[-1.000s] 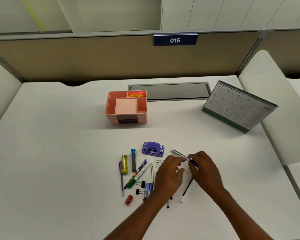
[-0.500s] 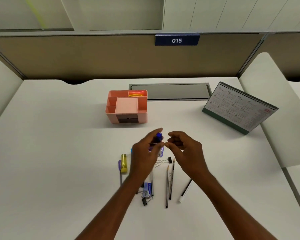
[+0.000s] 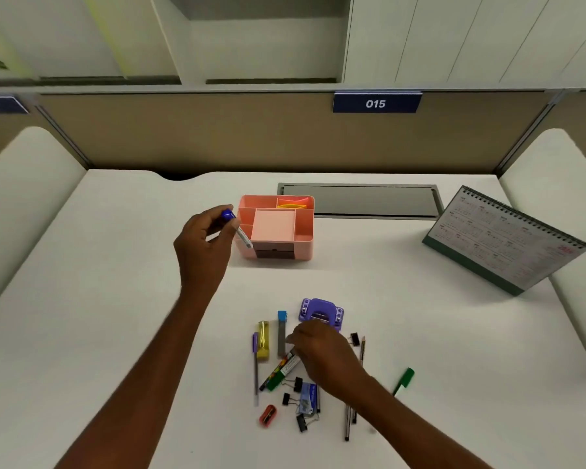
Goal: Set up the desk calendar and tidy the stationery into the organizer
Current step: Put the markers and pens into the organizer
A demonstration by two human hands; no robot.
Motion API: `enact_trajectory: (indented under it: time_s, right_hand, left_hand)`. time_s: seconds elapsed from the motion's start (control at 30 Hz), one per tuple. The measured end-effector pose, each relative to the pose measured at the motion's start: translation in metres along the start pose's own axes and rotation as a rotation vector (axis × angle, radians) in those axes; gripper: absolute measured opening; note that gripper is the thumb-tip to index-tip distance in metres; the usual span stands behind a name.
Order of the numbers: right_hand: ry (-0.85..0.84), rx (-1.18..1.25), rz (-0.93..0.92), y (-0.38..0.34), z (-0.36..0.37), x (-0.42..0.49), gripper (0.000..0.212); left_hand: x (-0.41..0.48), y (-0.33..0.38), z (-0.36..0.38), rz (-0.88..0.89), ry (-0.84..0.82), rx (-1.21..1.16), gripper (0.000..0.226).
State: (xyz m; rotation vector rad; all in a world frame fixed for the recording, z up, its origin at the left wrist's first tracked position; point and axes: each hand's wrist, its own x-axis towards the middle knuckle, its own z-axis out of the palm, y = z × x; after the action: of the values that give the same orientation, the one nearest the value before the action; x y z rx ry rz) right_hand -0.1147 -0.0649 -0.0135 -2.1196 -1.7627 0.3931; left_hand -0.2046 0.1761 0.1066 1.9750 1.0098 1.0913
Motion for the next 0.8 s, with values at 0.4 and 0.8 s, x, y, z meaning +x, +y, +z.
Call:
enact_trajectory:
  time_s: [0.4, 0.8]
  right_hand:
    - [-0.107, -0.123, -0.176, -0.005, 0.023, 0.007, 0.048]
    - [-0.167, -0.146, -0.299, 0.011, 0.009, -0.005, 0.022]
  left_hand:
    - [0.077, -0.036, 0.021, 0.023, 0.016, 0.139, 0.025]
    - [0.097, -0.08, 0.06, -0.062, -0.086, 0.3, 0.031]
